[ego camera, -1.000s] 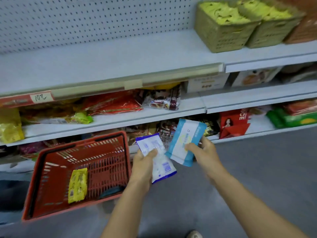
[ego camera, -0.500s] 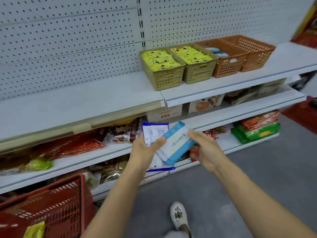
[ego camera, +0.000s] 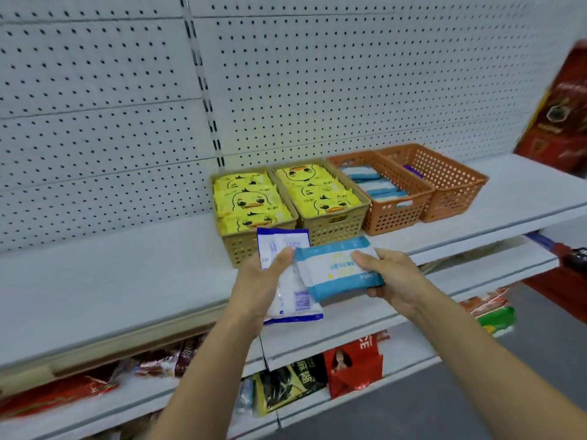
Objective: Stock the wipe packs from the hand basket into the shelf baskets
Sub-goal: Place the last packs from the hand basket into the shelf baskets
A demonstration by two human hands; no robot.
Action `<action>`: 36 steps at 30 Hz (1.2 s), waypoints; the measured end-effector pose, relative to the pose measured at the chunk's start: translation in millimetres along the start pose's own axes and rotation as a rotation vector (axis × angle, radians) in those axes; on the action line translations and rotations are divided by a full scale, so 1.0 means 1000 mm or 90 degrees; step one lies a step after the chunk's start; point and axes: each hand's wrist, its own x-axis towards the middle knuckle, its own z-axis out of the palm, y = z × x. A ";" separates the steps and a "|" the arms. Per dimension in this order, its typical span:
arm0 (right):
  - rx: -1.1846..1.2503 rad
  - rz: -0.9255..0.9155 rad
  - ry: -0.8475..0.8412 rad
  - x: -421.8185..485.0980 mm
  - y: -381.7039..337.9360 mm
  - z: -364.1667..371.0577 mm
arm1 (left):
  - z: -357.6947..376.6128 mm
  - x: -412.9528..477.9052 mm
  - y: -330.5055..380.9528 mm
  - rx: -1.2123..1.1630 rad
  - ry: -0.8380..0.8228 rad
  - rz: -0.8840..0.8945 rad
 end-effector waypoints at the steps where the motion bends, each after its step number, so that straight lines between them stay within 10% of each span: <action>1: 0.004 -0.011 0.014 0.013 -0.007 -0.010 | 0.008 0.013 0.006 -0.008 -0.004 0.000; 15: 0.020 -0.140 0.275 0.180 -0.108 -0.147 | 0.101 0.125 0.045 -0.044 0.084 -0.022; 31: -0.369 -0.088 0.070 0.340 -0.116 -0.148 | 0.184 0.204 0.051 -0.123 0.233 -0.047; 36: -0.825 -0.290 0.104 0.352 -0.097 -0.145 | 0.190 0.214 0.050 -0.179 0.230 -0.084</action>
